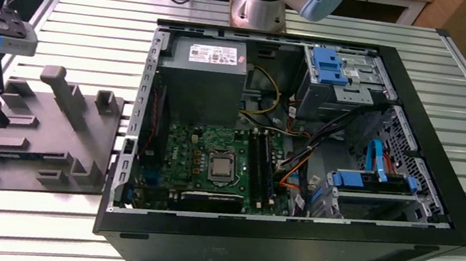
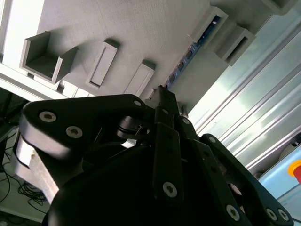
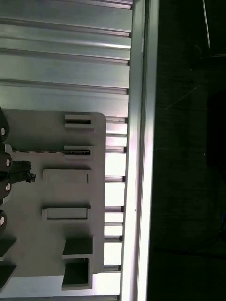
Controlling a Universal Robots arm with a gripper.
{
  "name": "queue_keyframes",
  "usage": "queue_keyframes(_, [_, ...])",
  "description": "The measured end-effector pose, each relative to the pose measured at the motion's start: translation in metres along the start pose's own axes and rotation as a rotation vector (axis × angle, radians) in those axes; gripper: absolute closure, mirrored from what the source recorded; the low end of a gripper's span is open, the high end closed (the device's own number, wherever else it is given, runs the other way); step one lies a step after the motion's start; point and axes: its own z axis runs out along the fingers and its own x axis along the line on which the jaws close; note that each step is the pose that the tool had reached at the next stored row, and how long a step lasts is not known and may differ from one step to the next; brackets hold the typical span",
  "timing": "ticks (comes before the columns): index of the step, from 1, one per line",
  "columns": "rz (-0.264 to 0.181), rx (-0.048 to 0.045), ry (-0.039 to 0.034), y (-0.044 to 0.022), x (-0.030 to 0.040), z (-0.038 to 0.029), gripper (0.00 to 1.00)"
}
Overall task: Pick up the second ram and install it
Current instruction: 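Pick up the second ram and move it above second insertion slot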
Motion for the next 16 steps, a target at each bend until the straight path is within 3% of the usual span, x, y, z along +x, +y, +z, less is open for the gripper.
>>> queue_keyframes(16, [-0.005, -0.0002, 0.0003, -0.0002, 0.0067, 0.0075, 0.89])
